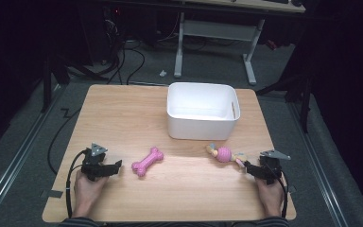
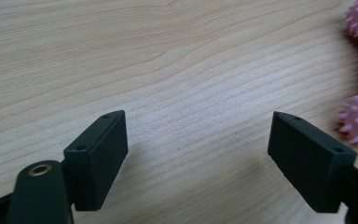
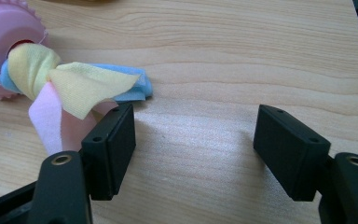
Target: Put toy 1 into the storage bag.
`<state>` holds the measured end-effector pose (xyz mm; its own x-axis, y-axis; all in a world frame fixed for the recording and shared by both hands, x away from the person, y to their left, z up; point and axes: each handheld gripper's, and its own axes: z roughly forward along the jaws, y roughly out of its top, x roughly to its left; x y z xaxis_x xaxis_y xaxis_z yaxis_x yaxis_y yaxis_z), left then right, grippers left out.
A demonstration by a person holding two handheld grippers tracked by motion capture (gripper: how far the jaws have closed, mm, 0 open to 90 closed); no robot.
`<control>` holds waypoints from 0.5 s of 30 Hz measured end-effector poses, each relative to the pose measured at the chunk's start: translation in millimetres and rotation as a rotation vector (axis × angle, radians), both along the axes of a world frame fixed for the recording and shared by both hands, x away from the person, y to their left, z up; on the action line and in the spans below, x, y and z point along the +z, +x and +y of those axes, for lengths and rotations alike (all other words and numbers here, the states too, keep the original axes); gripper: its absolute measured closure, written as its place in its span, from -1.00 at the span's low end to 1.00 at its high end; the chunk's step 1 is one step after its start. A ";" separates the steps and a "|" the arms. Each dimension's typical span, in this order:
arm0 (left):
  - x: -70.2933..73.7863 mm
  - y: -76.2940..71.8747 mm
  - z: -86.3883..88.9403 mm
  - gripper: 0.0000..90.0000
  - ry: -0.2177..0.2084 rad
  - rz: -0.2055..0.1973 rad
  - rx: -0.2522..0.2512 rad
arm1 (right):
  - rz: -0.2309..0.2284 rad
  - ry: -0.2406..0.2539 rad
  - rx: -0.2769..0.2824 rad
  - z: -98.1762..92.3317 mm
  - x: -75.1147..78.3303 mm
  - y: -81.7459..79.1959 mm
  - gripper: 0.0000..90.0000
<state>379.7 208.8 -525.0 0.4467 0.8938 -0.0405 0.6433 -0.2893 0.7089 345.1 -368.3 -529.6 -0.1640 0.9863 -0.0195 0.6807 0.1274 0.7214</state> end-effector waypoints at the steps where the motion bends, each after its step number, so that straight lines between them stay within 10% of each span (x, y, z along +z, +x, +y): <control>1: 2.7 -2.4 1.2 -0.53 -0.011 -0.004 -0.001 | 0.000 0.000 0.000 0.0 0.0 0.0 -0.35; 15: 24.3 -23.9 9.0 -0.38 -0.052 -0.028 -0.034 | 0.000 0.000 0.000 0.1 0.0 -0.1 -0.35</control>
